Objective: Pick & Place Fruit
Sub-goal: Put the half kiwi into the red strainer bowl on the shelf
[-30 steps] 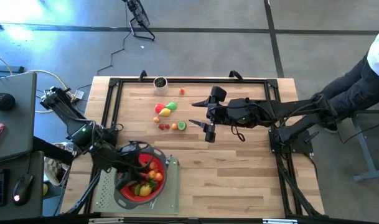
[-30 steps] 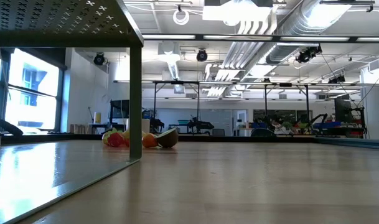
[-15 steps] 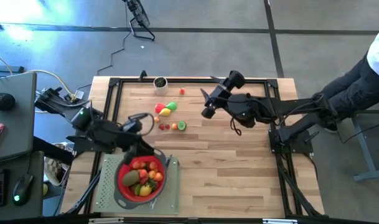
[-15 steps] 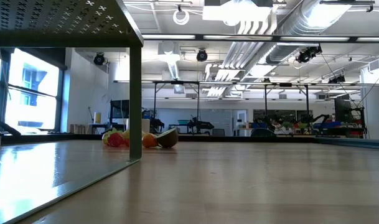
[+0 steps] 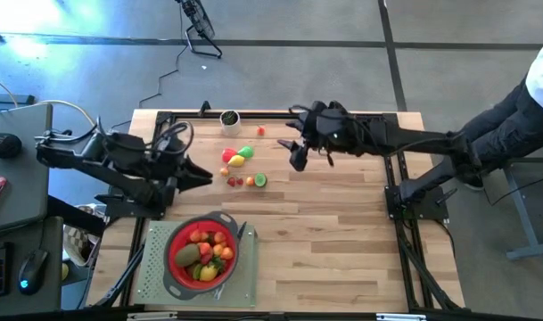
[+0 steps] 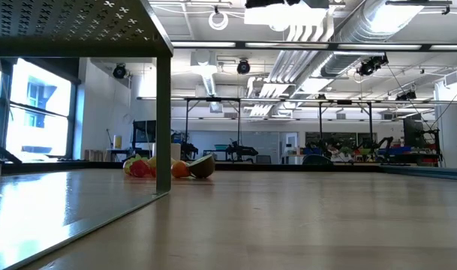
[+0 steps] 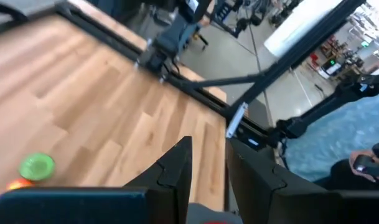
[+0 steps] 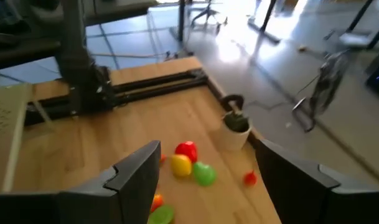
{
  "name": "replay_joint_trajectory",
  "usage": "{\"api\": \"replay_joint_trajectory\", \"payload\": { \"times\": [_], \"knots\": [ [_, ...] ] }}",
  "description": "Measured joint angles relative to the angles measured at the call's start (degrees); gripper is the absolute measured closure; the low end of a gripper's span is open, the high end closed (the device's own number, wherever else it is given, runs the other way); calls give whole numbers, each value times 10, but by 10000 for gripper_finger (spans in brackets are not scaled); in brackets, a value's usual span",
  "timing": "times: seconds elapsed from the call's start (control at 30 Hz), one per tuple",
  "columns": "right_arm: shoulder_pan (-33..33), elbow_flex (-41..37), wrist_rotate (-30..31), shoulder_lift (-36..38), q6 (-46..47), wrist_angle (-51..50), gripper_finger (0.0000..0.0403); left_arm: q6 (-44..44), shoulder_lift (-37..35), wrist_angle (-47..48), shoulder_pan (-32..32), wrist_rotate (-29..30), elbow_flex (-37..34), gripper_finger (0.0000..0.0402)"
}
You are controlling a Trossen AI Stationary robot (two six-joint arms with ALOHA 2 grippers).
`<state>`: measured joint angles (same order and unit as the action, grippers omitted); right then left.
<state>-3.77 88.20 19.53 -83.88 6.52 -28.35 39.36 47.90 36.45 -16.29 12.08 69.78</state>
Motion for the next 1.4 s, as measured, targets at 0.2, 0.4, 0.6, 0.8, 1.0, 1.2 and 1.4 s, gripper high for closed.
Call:
{"api": "replay_joint_trajectory", "payload": {
  "times": [0.2,0.4,0.6,0.8,1.0,1.2,1.4],
  "knots": [
    [-64,0,-109,-25,10,-30,147,-67,-9,1,42,0,0,305],
    [-140,-1,-260,-77,-38,-29,147,-98,-8,1,93,2,0,305],
    [-217,-1,-351,-140,-115,-27,161,-140,-8,1,149,4,0,305],
    [-278,-1,-380,-200,-172,-17,192,-151,0,0,204,5,0,305],
    [-312,-1,-459,-232,-178,-21,221,-151,10,1,250,5,0,305],
    [-301,-1,-586,-233,-147,-21,265,-151,17,9,282,6,0,305],
    [-262,-1,-559,-233,-163,-47,314,-151,17,31,312,20,0,305]
  ]
}}
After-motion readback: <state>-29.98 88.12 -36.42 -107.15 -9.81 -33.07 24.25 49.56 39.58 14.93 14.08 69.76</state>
